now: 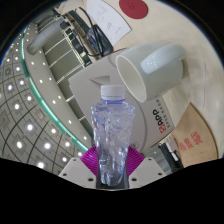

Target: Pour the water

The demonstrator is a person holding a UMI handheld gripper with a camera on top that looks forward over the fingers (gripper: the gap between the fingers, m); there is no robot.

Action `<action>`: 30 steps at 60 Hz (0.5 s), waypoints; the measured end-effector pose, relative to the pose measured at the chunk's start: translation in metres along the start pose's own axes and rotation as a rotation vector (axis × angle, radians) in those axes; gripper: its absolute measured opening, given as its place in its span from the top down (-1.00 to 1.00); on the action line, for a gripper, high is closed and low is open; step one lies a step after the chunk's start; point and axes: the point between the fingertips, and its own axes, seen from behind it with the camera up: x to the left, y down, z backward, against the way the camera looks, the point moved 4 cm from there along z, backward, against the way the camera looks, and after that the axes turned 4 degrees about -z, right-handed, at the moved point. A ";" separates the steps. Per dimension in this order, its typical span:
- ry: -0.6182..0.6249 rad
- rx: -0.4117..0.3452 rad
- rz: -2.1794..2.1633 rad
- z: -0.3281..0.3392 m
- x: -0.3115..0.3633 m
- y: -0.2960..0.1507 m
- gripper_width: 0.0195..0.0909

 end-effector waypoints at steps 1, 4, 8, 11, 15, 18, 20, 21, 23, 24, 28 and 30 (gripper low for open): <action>0.005 0.001 0.003 0.000 0.000 -0.001 0.66; 0.018 0.008 0.017 0.001 0.000 0.000 0.66; 0.042 0.025 0.062 0.004 0.002 0.004 0.66; 0.051 0.041 0.104 0.007 0.008 0.010 0.66; 0.050 0.068 0.173 0.012 0.024 0.020 0.66; 0.055 0.087 0.270 0.015 0.037 0.027 0.65; 0.058 0.093 0.360 0.017 0.047 0.030 0.66; 0.062 0.092 0.412 0.018 0.053 0.030 0.65; 0.068 0.090 0.520 0.021 0.064 0.030 0.65; 0.070 0.087 0.572 0.022 0.071 0.030 0.65; 0.071 0.067 0.763 0.030 0.101 0.025 0.66; 0.071 0.049 0.853 0.033 0.117 0.021 0.66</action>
